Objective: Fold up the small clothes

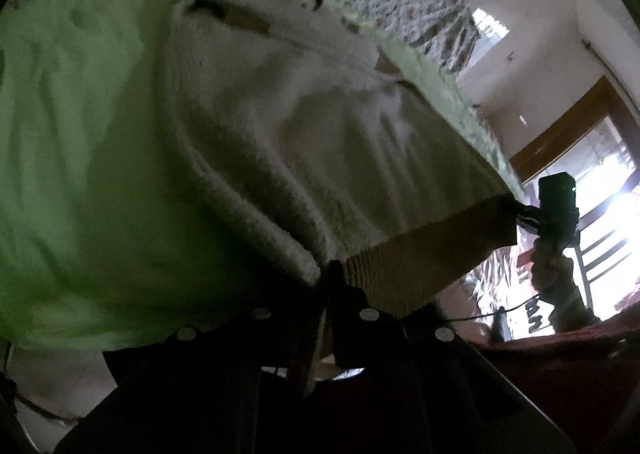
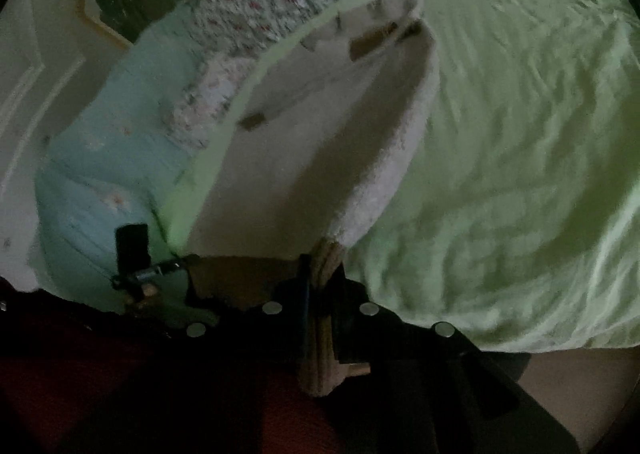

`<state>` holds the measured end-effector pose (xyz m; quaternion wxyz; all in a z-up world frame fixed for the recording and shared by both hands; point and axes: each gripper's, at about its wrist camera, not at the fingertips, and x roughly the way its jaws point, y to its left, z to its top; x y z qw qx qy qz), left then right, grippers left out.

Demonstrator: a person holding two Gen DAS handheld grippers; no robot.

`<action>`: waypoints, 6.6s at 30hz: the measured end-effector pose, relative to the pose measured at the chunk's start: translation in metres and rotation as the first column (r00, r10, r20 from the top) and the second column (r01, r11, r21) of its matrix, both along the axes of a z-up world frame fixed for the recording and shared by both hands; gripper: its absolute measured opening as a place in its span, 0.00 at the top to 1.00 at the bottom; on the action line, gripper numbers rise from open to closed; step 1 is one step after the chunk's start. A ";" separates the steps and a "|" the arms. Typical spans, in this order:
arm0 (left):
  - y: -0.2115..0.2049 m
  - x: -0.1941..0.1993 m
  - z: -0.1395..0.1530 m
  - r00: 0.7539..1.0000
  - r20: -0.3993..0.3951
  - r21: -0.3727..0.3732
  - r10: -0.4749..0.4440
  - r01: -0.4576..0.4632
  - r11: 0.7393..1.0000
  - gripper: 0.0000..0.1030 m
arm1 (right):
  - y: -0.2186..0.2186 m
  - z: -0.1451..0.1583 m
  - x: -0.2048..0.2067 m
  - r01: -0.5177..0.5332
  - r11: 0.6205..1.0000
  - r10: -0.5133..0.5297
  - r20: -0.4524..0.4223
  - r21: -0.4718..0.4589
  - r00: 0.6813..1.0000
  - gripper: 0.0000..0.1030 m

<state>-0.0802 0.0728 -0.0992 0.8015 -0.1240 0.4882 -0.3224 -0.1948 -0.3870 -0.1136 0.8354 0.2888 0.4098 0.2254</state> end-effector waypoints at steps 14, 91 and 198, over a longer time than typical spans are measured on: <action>0.008 0.092 0.113 0.943 0.292 -0.152 0.156 -0.115 0.982 0.94 | -0.010 0.079 0.082 0.104 0.989 -0.125 0.227 0.101 0.966 0.91; -0.047 0.195 0.001 0.961 0.003 -0.017 0.277 -0.277 0.961 0.50 | 0.035 0.013 0.241 0.243 0.950 -0.237 0.050 -0.197 0.970 0.41; -0.254 0.227 0.051 0.990 0.137 0.043 -0.041 0.036 0.998 0.08 | -0.094 0.026 0.309 0.214 0.965 -0.219 -0.018 -0.153 0.975 0.16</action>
